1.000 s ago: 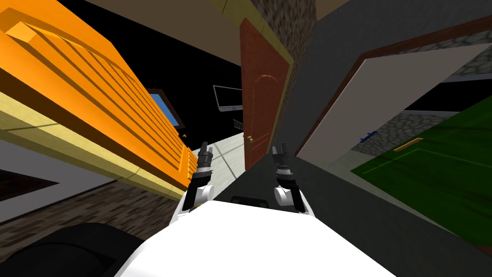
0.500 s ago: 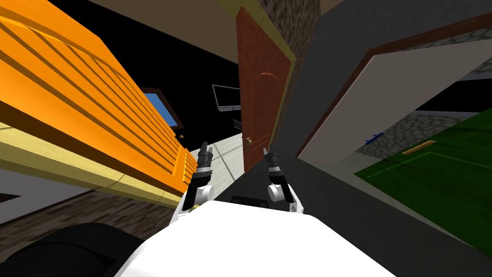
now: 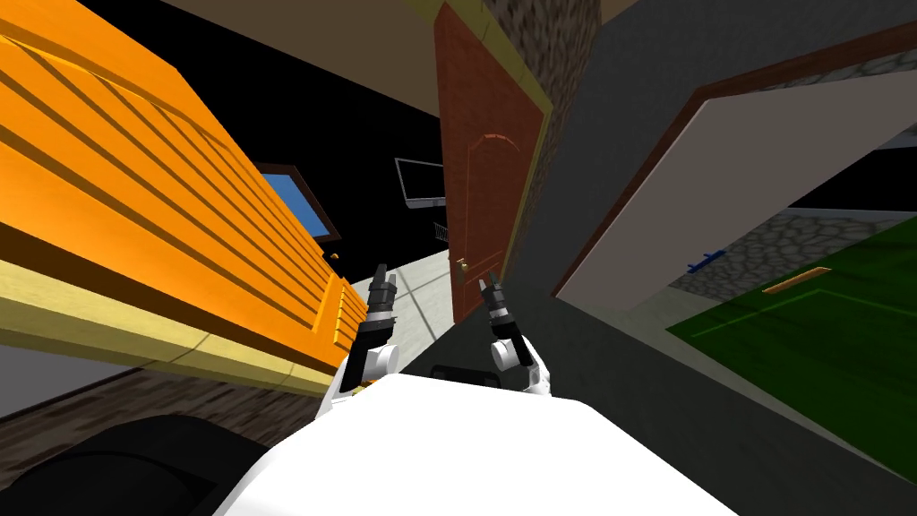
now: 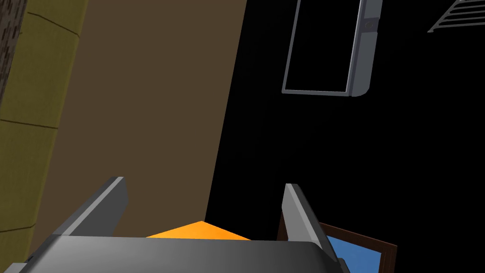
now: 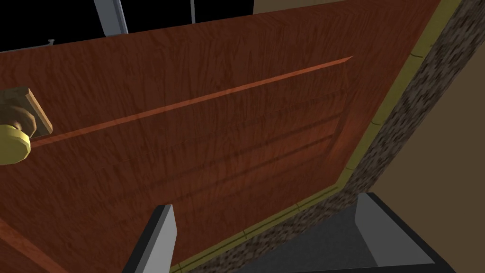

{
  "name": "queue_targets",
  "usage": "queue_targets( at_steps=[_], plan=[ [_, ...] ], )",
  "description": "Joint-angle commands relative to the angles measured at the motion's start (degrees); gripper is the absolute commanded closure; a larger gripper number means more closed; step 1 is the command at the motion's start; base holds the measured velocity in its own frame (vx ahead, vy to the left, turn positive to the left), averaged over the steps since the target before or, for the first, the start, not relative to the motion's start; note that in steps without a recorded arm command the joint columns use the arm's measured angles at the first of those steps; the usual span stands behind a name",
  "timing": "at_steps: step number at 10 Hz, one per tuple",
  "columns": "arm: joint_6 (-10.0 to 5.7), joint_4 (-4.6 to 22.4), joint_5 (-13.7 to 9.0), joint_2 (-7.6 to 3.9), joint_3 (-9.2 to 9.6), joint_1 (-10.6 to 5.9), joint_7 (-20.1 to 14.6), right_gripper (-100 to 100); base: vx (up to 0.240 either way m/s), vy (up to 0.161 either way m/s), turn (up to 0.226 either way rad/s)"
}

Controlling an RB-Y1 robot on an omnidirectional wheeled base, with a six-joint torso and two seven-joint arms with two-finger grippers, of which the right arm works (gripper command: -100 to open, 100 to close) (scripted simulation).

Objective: Push the door open

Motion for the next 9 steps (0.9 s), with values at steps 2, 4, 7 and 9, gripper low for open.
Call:
queue_targets(
  at_steps=[2, 4, 7, 9],
  plan=[
    [0.78, 4.8, -1.0, -0.07, 3.45, -2.42, 0.6, -100, 0.106, -0.072, 0.021],
    [1.51, 8.4, -1.9, -0.29, 5.67, -4.73, 0.8, -100, 0.108, -0.076, 0.029],
    [2.55, 13.7, -3.2, -0.60, 8.86, -8.06, 1.1, -100, 0.089, -0.070, 0.025],
    [3.20, 17.0, -4.0, -0.77, 10.86, -10.15, 1.3, -100, 0.102, -0.071, 0.027]
  ],
)
